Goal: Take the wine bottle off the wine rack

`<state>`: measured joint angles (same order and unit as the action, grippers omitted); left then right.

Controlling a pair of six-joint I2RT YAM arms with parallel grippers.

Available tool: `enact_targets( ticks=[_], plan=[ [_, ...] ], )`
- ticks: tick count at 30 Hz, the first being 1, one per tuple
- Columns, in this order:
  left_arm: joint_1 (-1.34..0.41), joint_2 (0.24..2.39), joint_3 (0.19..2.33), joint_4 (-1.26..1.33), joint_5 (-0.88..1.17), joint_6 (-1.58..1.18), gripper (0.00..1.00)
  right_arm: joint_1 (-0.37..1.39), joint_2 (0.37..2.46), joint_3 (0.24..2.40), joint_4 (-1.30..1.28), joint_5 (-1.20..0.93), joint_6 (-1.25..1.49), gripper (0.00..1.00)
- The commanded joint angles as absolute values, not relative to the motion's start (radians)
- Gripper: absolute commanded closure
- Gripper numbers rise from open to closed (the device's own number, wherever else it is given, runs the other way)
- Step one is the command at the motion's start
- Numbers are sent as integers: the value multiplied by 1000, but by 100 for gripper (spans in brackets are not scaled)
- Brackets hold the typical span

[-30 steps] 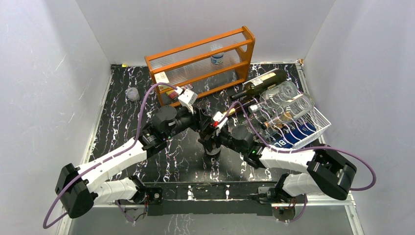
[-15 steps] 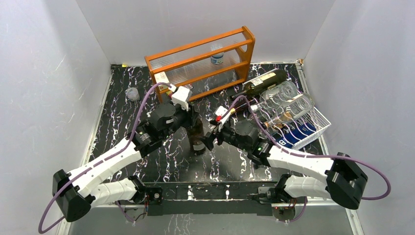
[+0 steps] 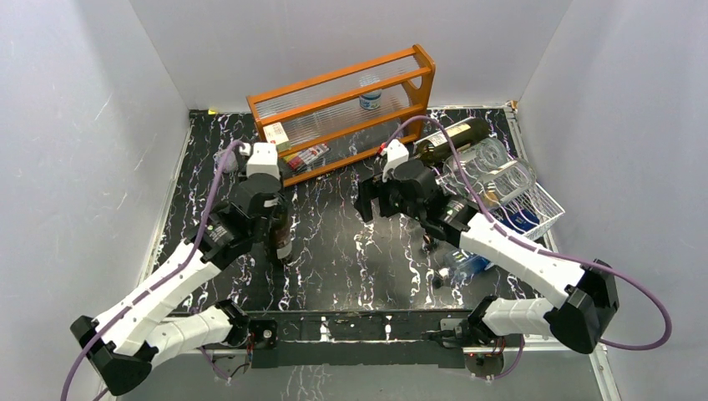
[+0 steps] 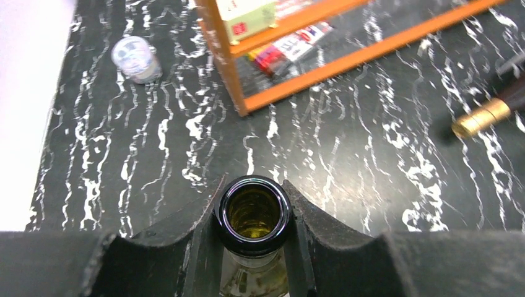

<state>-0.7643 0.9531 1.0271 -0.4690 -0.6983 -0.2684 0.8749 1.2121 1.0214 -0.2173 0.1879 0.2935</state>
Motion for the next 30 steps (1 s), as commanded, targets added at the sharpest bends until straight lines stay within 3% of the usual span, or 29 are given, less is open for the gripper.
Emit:
enact_targets(
  ticks=[1, 9, 15, 22, 30],
  plan=[
    [-627, 900, 1038, -392, -768, -218, 100, 825, 1248, 1137, -353, 89, 331, 2],
    [-310, 956, 1043, -248, -568, -181, 100, 799, 1252, 1197, -363, 91, 306, 2],
    [-168, 1029, 1020, -140, -500, -201, 100, 798, 1250, 1227, -406, 134, 305, 2],
    [-64, 1076, 984, 20, -376, -219, 100, 798, 1168, 1178, -386, 163, 284, 2],
    [-60, 1130, 941, 262, -322, -89, 100, 798, 1136, 1169, -384, 183, 275, 2]
  ],
)
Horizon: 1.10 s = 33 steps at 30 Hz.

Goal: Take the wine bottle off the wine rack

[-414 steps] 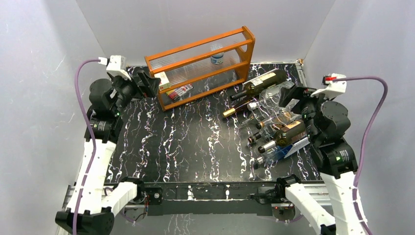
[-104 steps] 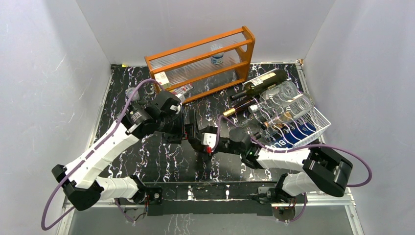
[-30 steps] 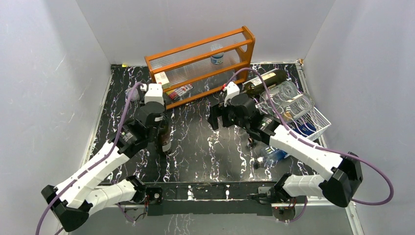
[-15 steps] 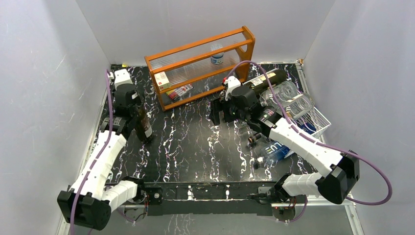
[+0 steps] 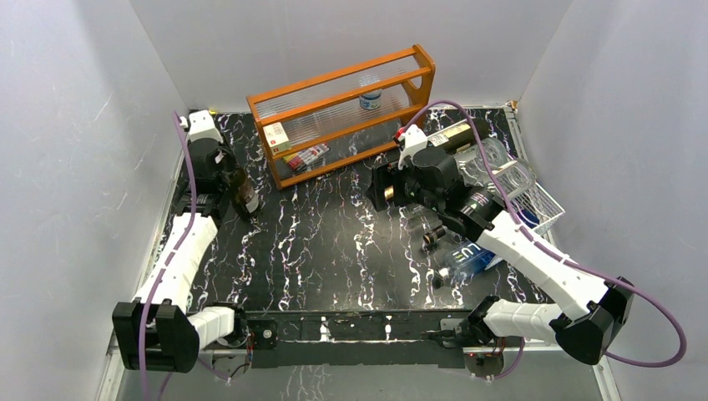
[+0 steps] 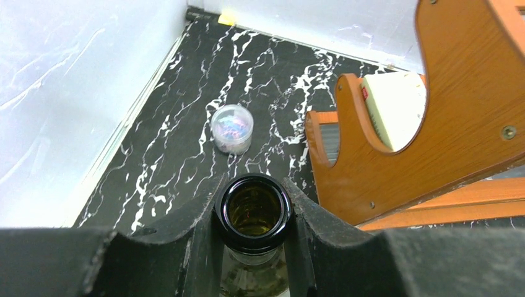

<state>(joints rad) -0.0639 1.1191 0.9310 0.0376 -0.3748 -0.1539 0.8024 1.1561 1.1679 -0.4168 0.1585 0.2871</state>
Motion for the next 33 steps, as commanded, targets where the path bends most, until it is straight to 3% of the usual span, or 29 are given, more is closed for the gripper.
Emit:
enact_targets(
  ticks=[1, 10, 11, 12, 14, 15, 17, 18, 23, 29, 33],
  plan=[
    [-61, 1145, 948, 270, -320, -89, 100, 796, 1135, 1169, -384, 184, 273, 2],
    [-60, 1200, 963, 267, -310, -76, 98, 797, 1121, 1172, -410, 180, 270, 2],
    [-60, 1198, 964, 253, -309, -79, 89, 797, 1114, 1171, -409, 178, 269, 2],
    [-61, 1195, 961, 246, -307, -81, 70, 797, 1108, 1168, -411, 176, 270, 2],
    [-60, 1184, 947, 242, -301, -81, 46, 797, 1098, 1171, -418, 191, 276, 2],
    [-60, 1177, 942, 235, -299, -79, 38, 797, 1096, 1175, -431, 198, 277, 2],
    [-60, 1166, 939, 215, -300, -72, 7, 796, 1093, 1189, -461, 217, 275, 2],
    [-60, 1161, 941, 206, -299, -70, 2, 797, 1093, 1197, -478, 226, 276, 2],
    [-61, 1110, 983, 121, -287, -74, 2, 797, 1094, 1245, -573, 286, 274, 2],
    [-99, 1048, 1168, -171, -224, -165, 2, 797, 1041, 1287, -670, 422, 245, 2],
    [-161, 1008, 1177, -241, -36, -201, 2, 797, 1015, 1295, -716, 542, 229, 2]
  ],
)
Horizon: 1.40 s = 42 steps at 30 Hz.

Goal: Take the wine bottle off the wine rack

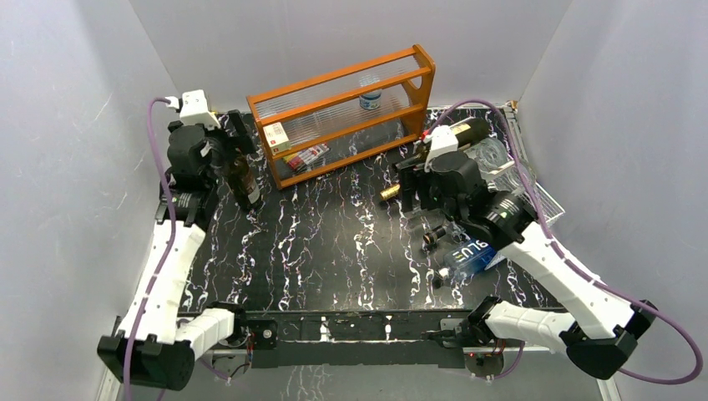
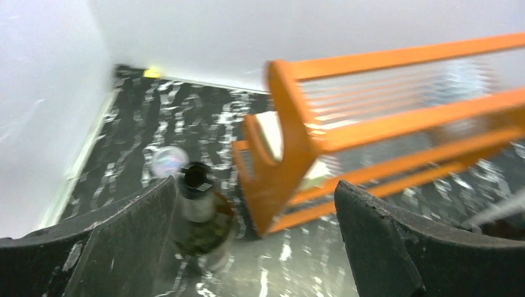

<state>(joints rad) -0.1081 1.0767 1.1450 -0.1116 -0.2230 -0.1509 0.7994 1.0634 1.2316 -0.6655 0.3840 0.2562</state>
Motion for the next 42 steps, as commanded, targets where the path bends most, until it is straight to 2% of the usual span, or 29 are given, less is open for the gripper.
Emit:
enact_targets(
  ticks=[1, 7, 13, 20, 25, 26, 28, 36, 42],
  plan=[
    [-174, 999, 1168, -242, 36, -221, 2, 797, 1015, 1307, -739, 563, 218, 2],
    [-269, 989, 1032, -47, 473, -306, 2, 797, 1001, 1328, -742, 613, 94, 2],
    [-341, 1043, 982, 8, 620, -262, 2, 798, 1097, 1357, -744, 644, -34, 2],
    [-386, 997, 855, 13, 559, -165, 2, 799, 1229, 1423, -780, 636, -139, 2],
    [-403, 987, 829, -22, 432, -140, 2, 799, 1210, 1365, -752, 697, -200, 6],
    [-405, 986, 829, -26, 414, -138, 2, 800, 1202, 1359, -755, 680, -220, 5],
    [-409, 989, 837, -46, 388, -133, 2, 805, 1180, 1331, -793, 611, -347, 2],
    [-446, 976, 830, -51, 380, -127, 2, 813, 986, 1124, -951, 682, -736, 2],
    [-483, 975, 833, -66, 362, -117, 2, 813, 859, 1049, -1129, 630, -928, 2]
  ],
)
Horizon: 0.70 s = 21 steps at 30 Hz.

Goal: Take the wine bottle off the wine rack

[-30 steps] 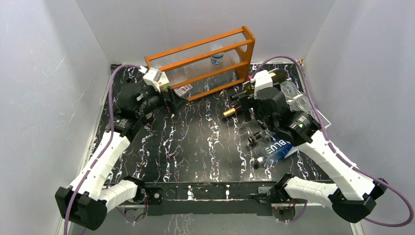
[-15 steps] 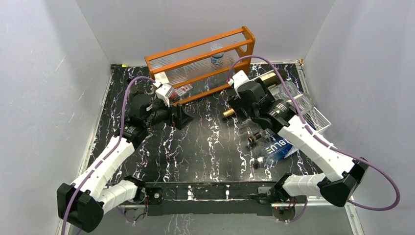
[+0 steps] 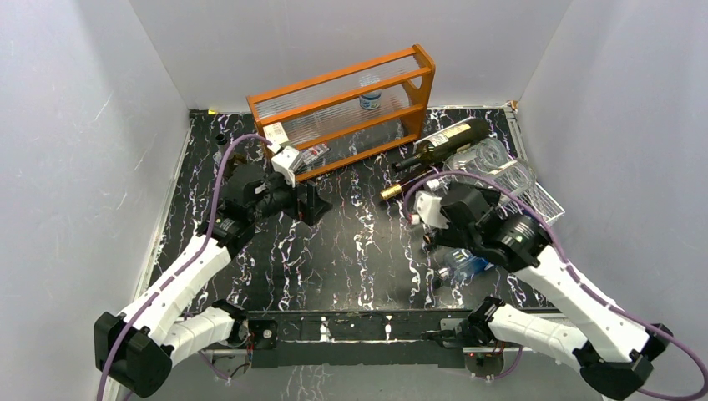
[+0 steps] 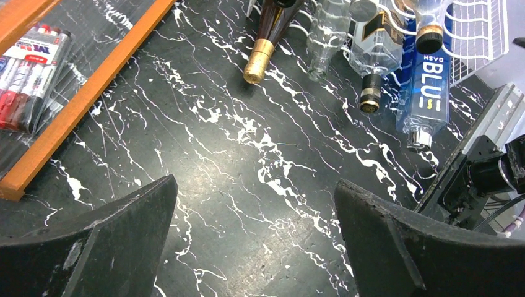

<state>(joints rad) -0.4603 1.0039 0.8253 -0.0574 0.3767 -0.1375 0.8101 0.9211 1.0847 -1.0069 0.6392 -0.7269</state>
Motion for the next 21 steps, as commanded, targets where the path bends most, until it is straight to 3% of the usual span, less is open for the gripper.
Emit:
enact_targets(
  ticks=[1, 10, 16, 21],
  plan=[
    [-488, 973, 832, -66, 361, -116, 2, 813, 849, 1030, -1141, 624, -951, 2],
    [-503, 940, 833, -65, 353, -130, 2, 783, 820, 912, -893, 465, -1150, 2],
    [-528, 924, 837, -74, 335, -125, 2, 528, 858, 859, -784, 349, -1314, 7],
    [-547, 909, 837, -81, 326, -117, 2, 469, 911, 864, -706, 250, -1357, 9]
  ],
)
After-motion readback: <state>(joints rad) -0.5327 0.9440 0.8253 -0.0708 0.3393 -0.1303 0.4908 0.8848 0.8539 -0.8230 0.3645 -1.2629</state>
